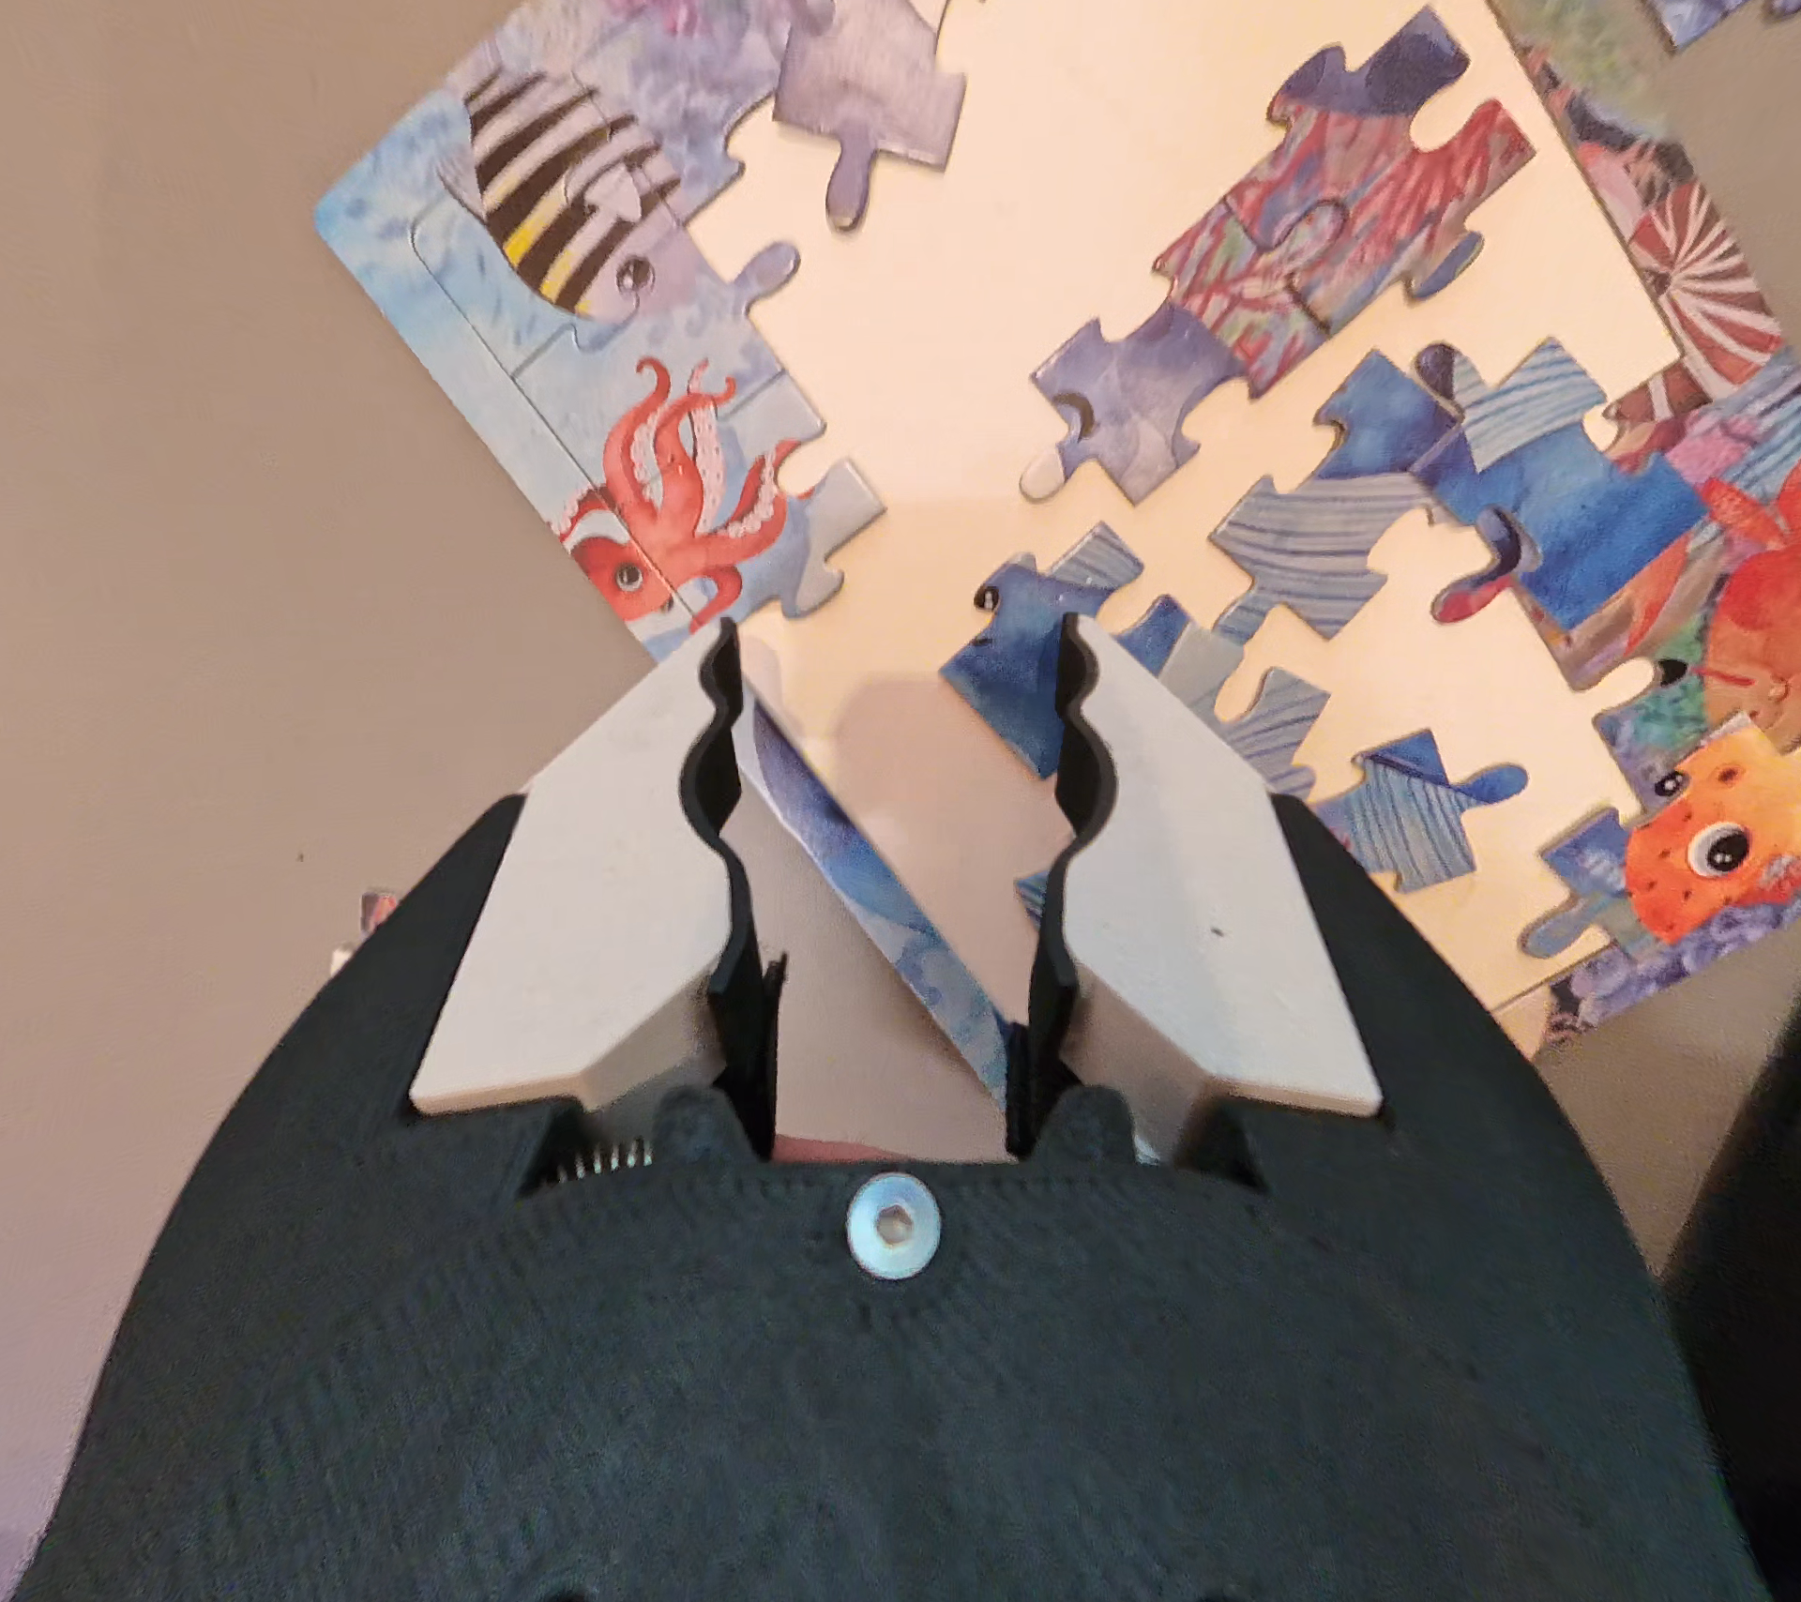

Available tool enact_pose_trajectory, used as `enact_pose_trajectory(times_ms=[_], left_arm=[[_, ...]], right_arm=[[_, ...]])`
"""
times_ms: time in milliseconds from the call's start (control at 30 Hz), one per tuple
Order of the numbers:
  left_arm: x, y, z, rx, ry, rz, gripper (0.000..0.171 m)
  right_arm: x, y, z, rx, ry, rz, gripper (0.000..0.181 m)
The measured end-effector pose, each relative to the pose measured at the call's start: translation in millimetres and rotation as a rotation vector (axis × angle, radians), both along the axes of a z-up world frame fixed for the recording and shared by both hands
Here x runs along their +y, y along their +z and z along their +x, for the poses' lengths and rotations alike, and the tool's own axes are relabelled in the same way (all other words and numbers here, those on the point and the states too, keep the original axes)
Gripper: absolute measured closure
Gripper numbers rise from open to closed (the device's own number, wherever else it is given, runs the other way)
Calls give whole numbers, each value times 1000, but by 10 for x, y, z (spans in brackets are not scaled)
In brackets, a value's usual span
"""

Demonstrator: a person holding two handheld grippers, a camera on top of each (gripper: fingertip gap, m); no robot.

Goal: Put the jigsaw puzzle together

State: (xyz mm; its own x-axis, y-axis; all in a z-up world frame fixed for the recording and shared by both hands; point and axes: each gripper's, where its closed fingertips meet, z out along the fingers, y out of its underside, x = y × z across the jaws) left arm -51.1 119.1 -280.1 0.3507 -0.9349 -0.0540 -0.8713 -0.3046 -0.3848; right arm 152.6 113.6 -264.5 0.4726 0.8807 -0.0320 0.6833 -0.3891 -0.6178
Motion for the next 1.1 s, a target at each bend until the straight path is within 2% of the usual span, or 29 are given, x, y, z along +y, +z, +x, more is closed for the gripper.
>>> enact_pose_trajectory(times_ms=[167, 367, 467, 500, 567, 800, 867, 1000, 1100], left_arm=[[41, -62, -56, 36, 15, 12, 109], [80, -64, -38, 29, 22, 20, 108], [127, -59, -12, 30, 24, 45, 114], [171, -74, -36, 53, 34, 67, 121], [192, -71, -7, 39, 40, 69, 124], [243, -64, -11, 35, 45, 84, 122], [302, -62, 14, 36, 53, 110, 134], [440, -59, 56, 37, 75, 167, 145], [522, -53, 69, 28, 93, 197, 145]], right_arm=[[-68, -199, -296, -49, 100, -52, 102], [-36, -208, -324, -47, 92, -41, 116], [-57, -218, -326, -62, 92, -20, 116], [-67, -219, -324, -66, 96, -14, 118], [-99, -216, -327, -66, 106, -12, 124], [-180, -219, -374, -79, 144, 2, 128], [-170, -218, -396, -76, 153, 0, 132], [-157, -226, -444, -54, 164, -16, 137], [-163, -231, -441, -61, 162, -7, 137]])
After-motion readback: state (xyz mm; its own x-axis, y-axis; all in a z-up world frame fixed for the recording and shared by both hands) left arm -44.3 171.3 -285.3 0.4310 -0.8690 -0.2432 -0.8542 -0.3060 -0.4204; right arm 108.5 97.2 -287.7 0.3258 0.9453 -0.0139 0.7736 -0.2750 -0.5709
